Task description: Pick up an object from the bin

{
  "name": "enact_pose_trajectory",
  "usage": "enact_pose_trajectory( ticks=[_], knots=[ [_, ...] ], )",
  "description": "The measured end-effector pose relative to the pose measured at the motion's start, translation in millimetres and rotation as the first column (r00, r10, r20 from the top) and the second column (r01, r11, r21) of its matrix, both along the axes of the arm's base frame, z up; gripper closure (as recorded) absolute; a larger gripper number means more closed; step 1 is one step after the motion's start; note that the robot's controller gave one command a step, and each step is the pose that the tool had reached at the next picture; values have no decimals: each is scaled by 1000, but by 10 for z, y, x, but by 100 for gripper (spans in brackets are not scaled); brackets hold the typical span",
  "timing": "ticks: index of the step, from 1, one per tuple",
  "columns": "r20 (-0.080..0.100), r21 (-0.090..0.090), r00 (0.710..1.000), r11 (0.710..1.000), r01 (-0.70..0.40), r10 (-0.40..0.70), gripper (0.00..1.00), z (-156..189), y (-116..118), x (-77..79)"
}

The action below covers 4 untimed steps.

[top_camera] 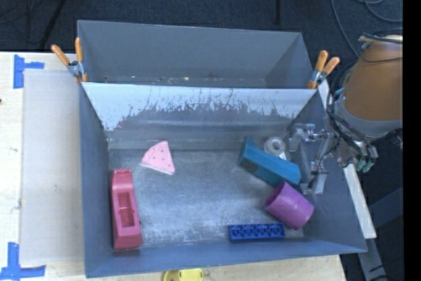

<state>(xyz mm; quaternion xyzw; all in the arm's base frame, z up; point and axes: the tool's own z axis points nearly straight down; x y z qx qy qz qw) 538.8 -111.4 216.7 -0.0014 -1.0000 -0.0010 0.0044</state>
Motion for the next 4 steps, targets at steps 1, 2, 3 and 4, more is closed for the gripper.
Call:
enact_pose_trajectory(
  ticks=[1,2,3,4],
  knots=[
    [7,-1,1000,1000,-4,4,0,47,6,14],
    [13,-1,996,996,86,-86,0,-517,-6,214],
    [5,-1,920,920,392,-392,0,-686,-180,321],
    [12,0,947,948,320,-320,0,-996,-65,387]
  ],
)
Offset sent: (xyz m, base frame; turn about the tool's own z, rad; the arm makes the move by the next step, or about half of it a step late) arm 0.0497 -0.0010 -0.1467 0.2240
